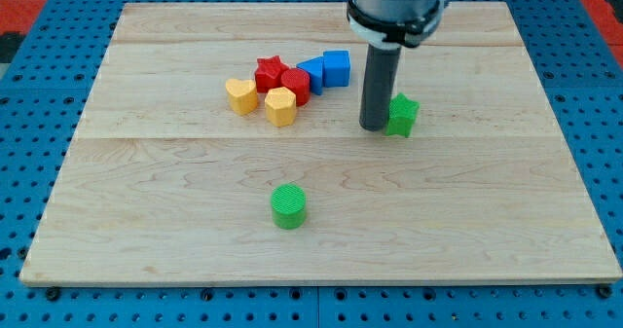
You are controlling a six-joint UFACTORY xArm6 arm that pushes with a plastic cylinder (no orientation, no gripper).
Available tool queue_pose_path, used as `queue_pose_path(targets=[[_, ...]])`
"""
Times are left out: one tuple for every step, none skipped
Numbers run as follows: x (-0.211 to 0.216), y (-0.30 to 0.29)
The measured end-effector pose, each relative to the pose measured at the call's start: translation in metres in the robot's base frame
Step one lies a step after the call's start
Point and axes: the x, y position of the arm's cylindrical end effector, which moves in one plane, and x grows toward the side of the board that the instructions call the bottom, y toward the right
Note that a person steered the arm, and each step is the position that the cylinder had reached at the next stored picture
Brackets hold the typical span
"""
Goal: Place the red blocks horizontally at the top left side of the board
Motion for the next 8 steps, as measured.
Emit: queue_pose_path(targets=[[-0.012, -0.061], [-0.020, -0.097], [-0.073, -0.108], [-0.092, -0.109], [-0.092, -0.108], [-0.129, -0.074], [-0.115, -0.076], [-0.058, -0.096]])
